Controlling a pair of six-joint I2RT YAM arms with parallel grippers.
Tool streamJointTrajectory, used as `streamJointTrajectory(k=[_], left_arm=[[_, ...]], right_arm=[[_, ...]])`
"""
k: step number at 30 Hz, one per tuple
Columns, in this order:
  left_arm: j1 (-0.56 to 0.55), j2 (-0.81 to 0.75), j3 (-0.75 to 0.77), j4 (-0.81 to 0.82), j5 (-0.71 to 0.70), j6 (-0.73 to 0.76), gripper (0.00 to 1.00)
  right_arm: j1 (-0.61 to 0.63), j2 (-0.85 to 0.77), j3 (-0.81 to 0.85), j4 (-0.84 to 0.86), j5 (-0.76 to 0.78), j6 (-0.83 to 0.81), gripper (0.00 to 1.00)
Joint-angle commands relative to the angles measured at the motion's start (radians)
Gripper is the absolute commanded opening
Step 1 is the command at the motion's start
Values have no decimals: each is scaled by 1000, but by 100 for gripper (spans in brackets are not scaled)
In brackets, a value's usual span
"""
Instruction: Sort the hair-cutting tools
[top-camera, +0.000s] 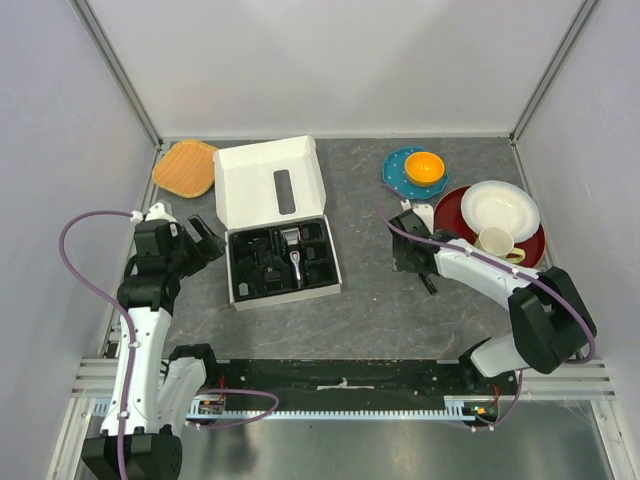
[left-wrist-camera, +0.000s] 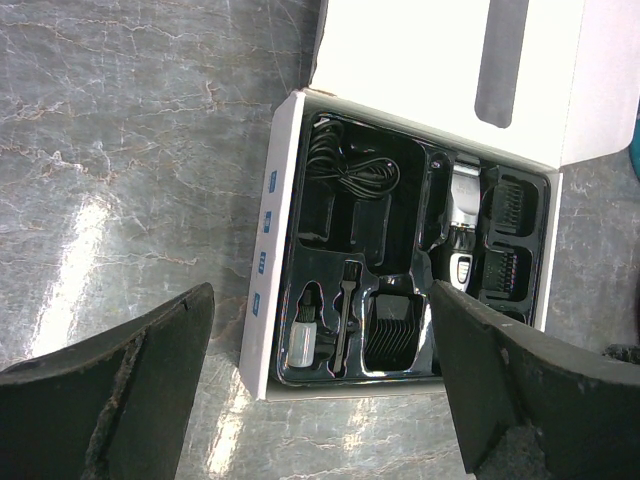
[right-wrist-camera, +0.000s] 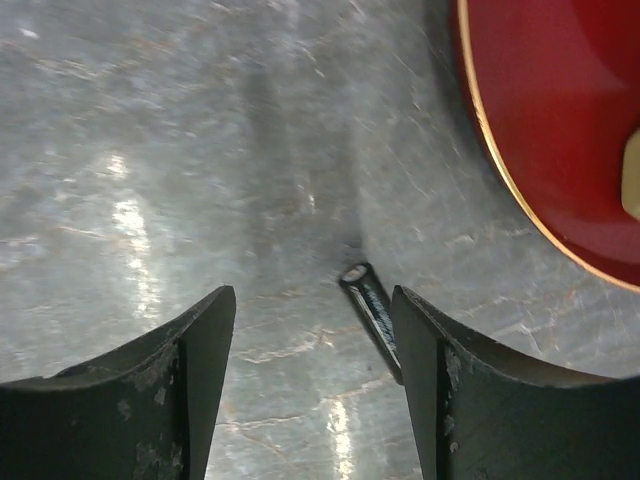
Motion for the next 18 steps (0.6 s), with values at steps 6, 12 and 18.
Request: streamJointTrajectory(k=[6, 12, 18], left_arm=[[6, -14, -2, 40, 16, 19, 95], [6, -11, -2, 39, 15, 19, 95], [6, -15, -2, 39, 7, 18, 95]], right_arm=[[-150, -54, -99, 17, -114, 37, 71], [-227, -37, -142, 60, -237, 14, 65], [-251, -17, -156, 80, -287, 7, 47]])
